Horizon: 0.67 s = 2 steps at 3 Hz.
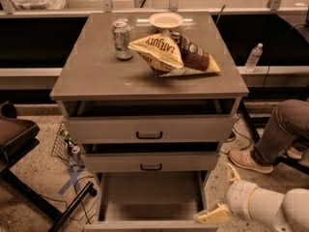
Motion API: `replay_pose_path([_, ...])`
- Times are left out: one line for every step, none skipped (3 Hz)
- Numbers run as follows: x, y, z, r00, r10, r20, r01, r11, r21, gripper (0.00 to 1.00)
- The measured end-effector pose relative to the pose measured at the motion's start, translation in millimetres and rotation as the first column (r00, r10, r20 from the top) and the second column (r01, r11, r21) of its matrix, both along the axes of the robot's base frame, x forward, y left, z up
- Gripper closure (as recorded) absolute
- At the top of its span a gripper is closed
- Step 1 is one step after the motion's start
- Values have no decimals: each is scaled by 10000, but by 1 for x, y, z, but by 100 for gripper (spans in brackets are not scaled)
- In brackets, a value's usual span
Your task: Close bottom drawer
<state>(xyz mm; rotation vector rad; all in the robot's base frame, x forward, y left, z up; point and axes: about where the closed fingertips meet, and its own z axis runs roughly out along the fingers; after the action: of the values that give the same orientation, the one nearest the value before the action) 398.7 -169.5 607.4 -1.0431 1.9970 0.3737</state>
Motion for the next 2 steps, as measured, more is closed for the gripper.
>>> replay_pose_path([-13, -42, -70, 9973, -728, -95, 727, 9973, -124, 0])
replay_pose_path([-20, -68, -126, 9945, -1036, -152, 1038, 9945, 136, 0])
